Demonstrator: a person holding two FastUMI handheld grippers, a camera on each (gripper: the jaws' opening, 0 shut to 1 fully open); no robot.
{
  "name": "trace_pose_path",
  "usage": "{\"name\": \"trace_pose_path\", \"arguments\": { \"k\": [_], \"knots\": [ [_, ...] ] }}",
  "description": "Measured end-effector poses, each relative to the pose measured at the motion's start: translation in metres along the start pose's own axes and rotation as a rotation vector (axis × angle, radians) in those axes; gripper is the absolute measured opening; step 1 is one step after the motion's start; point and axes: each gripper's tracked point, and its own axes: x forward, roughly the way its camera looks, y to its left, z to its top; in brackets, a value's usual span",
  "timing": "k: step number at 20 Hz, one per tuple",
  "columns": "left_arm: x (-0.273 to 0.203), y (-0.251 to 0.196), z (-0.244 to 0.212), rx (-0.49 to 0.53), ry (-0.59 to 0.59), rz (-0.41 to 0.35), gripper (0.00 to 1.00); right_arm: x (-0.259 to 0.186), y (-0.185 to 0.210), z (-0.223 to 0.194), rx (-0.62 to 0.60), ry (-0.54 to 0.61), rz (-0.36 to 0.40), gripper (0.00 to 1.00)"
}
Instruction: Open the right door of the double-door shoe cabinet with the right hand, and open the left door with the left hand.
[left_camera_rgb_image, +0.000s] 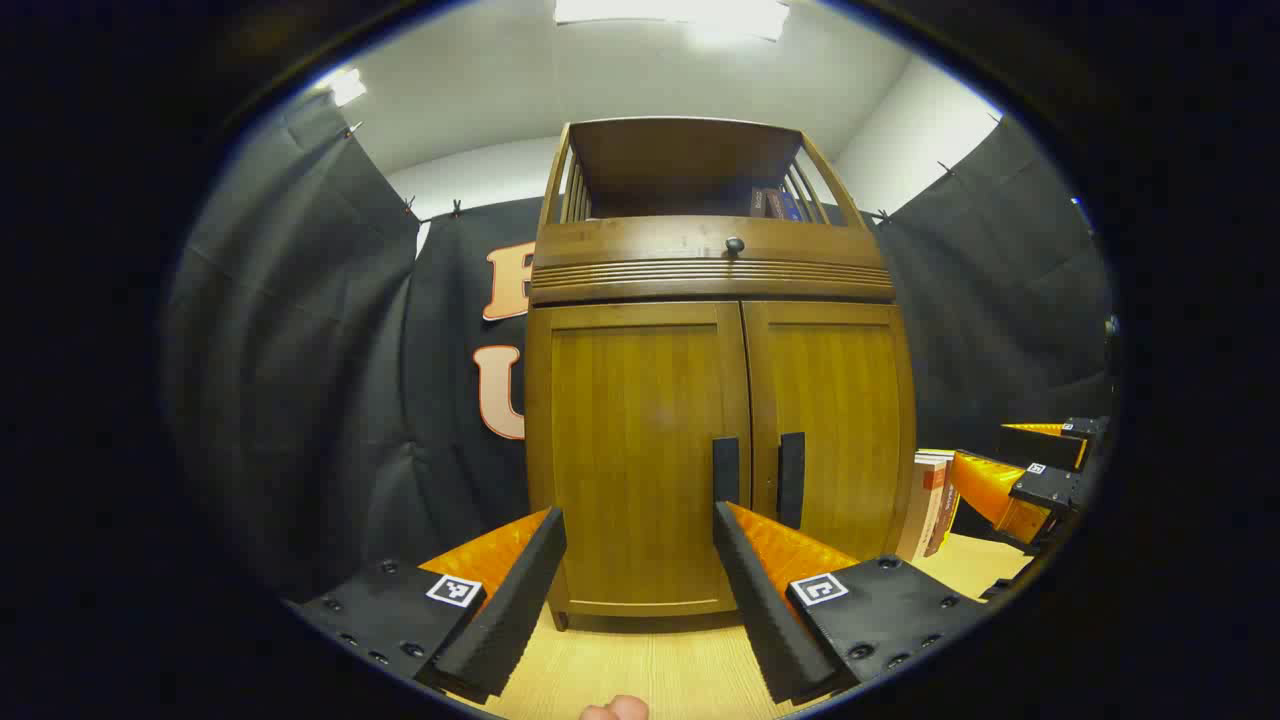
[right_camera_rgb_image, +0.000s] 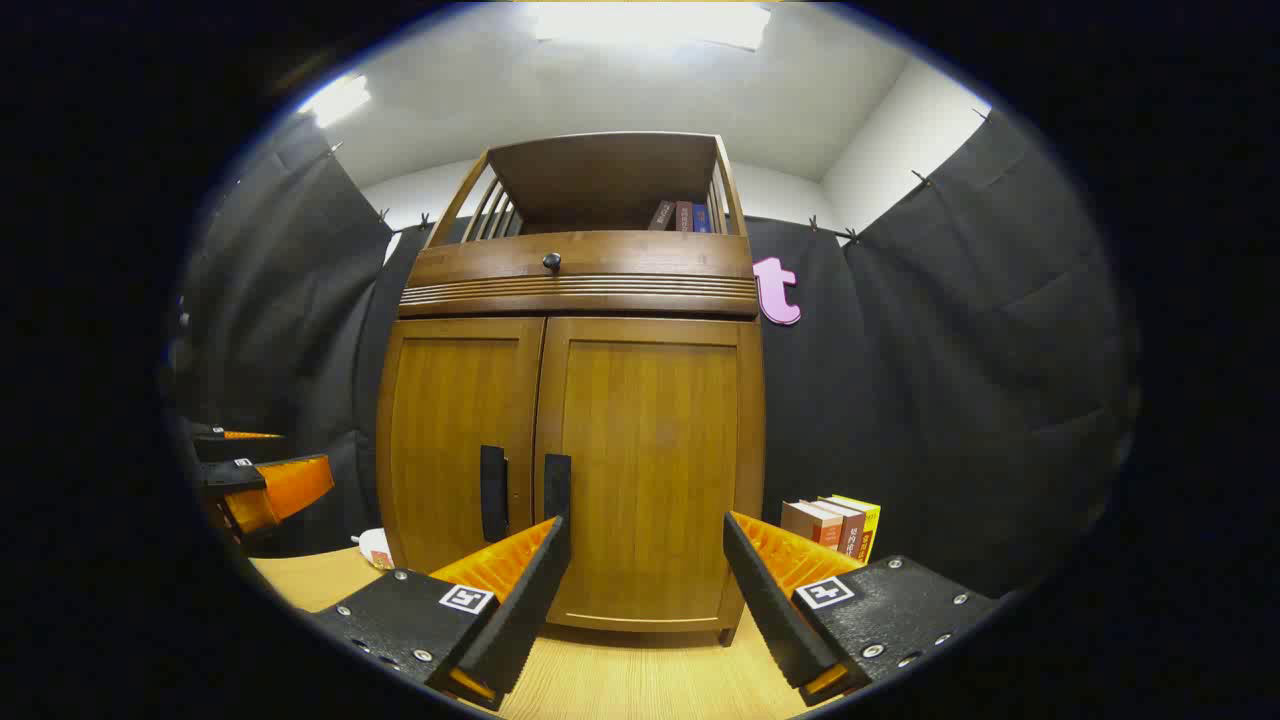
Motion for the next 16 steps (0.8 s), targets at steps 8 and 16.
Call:
{"name": "trace_pose_path", "arguments": {
  "k": [8,16],
  "knots": [
    [0.003,0.006,0.001,-0.002,0.002,-0.002,0.94,0.0,0.003,0.001,0.008,0.009,-0.002,0.94],
    [0.002,0.013,-0.002,-0.004,0.002,0.007,0.93,0.007,0.007,0.01,0.007,0.002,0.0,0.94]
  ]
}}
